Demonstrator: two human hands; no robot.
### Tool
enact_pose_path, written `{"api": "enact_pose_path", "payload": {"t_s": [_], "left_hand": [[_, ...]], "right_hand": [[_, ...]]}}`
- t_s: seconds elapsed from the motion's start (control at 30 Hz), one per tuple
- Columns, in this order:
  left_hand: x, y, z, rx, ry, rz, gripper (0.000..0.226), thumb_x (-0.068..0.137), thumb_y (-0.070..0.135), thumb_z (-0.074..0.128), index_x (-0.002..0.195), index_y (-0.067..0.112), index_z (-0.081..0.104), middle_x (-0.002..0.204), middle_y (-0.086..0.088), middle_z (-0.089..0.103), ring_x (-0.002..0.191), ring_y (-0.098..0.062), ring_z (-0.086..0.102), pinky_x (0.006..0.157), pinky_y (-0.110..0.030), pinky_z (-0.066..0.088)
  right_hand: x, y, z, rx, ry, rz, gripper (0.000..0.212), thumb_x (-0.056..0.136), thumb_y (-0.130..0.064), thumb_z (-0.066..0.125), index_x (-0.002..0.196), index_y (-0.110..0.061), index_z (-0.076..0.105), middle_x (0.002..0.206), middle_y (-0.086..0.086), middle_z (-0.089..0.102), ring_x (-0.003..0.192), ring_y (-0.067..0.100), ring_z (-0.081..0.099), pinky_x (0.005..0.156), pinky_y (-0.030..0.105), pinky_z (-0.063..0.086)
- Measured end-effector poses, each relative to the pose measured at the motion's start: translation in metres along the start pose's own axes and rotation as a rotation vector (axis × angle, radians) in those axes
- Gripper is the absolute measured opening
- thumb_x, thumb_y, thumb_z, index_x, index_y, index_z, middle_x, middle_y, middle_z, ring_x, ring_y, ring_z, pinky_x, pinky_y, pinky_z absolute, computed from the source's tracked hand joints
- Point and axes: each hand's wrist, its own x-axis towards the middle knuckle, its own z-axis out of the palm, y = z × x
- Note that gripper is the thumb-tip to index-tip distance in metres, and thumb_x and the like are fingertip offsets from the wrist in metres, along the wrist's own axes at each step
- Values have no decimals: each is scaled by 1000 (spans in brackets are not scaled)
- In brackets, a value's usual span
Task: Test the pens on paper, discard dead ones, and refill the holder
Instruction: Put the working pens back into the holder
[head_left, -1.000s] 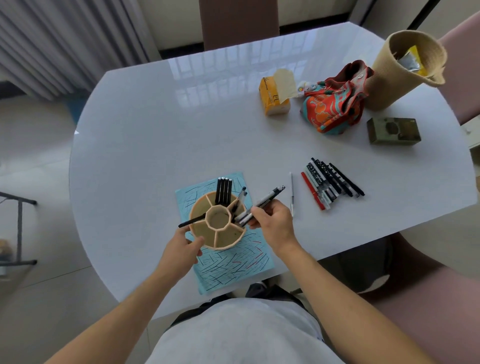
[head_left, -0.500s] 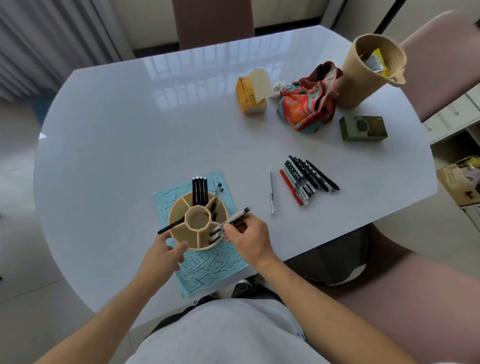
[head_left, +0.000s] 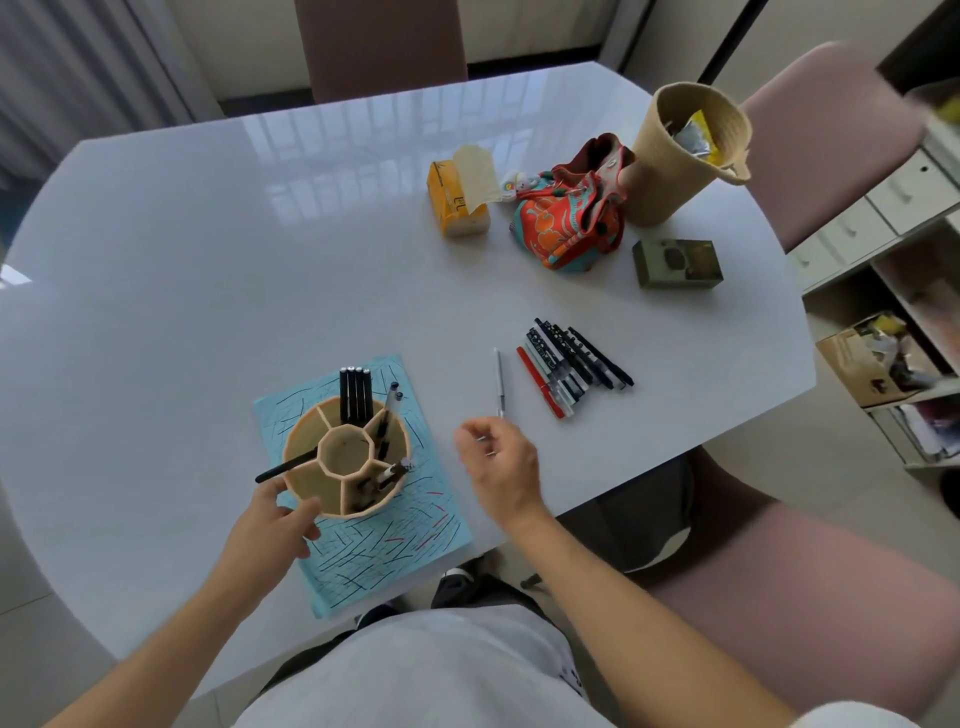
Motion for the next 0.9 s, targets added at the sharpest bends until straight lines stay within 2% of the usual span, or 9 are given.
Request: {"api": "enact_pose_path", "payload": {"t_s": [0.1, 0.2, 0.33, 0.47, 0.6, 0.67, 0.9], "left_hand": [[2, -1, 1, -46, 13, -3, 34, 99, 32, 59, 130, 23, 49, 74, -5, 74, 72, -27, 69, 70, -44, 60], [5, -1, 1, -95, 39, -9, 28, 101, 28, 56, 127, 23, 52, 71, -2, 74, 69, -27, 67, 67, -40, 57], [4, 1, 6, -126, 79, -24, 23, 103, 24, 53, 125, 22, 53, 70, -3, 74, 69, -27, 66, 66, -39, 56], [1, 4, 11, -141, 117, -36, 20, 103, 24, 53, 122, 23, 54, 70, -4, 74, 68, -27, 66, 65, -38, 55], [0, 2, 15, -147, 150, -52, 19, 103, 22, 52, 122, 22, 54, 70, -6, 73, 65, -26, 66, 63, -37, 55], [1, 2, 17, -151, 174, -60, 20, 102, 20, 51, 123, 20, 54, 73, -11, 73, 63, -25, 65, 61, -36, 54], [0, 3, 24, -144, 238, -79, 19, 102, 22, 51, 121, 22, 54, 79, -14, 72, 69, -29, 68, 60, -35, 54]], "right_hand": [[46, 18, -39, -179, 138, 64, 11, 94, -18, 64, 100, -16, 72, 94, 1, 71, 81, 13, 66, 70, 17, 50], [88, 34, -69, -383, 167, 77, 17, 95, -8, 59, 105, -5, 73, 102, 9, 70, 91, 22, 64, 73, 18, 46], [122, 47, -83, -581, 80, 44, 19, 94, -7, 58, 107, -3, 73, 110, 13, 67, 99, 29, 63, 83, 32, 49], [136, 49, -80, -724, -17, -17, 19, 96, -10, 58, 105, -3, 73, 110, 14, 67, 98, 31, 65, 82, 34, 51], [145, 48, -79, -841, -83, -13, 19, 98, -16, 56, 104, -6, 70, 109, 12, 66, 93, 30, 66, 76, 33, 50], [150, 45, -79, -890, -113, 0, 22, 99, -19, 54, 108, -5, 69, 112, 13, 65, 96, 30, 67, 78, 34, 54], [160, 38, -74, -932, -210, 57, 21, 97, -16, 54, 109, -4, 66, 112, 15, 69, 101, 33, 69, 72, 32, 51]]}}
